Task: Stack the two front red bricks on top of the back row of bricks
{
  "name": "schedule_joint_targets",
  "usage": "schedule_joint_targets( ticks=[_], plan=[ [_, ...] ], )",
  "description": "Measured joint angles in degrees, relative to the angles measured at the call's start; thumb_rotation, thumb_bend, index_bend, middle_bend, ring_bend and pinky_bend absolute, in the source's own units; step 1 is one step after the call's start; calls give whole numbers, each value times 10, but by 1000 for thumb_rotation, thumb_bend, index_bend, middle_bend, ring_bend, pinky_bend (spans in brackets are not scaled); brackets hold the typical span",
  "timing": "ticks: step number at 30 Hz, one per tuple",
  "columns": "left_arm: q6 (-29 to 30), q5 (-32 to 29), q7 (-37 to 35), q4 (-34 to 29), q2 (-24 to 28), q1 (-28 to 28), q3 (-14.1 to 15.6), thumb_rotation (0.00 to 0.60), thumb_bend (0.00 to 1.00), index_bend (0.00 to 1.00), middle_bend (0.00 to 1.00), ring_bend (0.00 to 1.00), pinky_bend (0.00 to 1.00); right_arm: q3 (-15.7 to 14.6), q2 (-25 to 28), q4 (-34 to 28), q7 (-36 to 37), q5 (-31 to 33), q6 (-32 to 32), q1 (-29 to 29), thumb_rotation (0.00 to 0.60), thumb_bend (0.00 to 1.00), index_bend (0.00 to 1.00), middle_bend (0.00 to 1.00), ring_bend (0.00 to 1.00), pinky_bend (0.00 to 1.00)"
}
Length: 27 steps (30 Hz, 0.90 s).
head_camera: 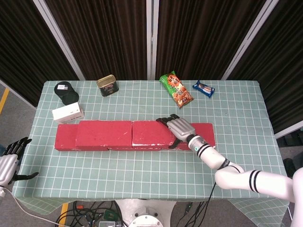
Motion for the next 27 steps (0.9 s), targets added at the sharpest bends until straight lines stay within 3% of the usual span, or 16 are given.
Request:
schedule_joint_targets(
  ticks=[16,22,27],
  plan=[
    [-2,1,-6,6,-3,1,0,600,0,64,0,0,0,-8,-5,6,0,8,0,9,600,42,108,236,162,52],
    [-3,1,-10,8,-3,2,0,600,0,64,0,0,0,-11,-8,5,-1,11,2,10,600,26,27,191,100,35],
    [-3,1,-14,9,-2,2,0,600,0,64,0,0,0,-12,-11,2,0,12,7,10,600,0,0,94,11,6]
  ],
)
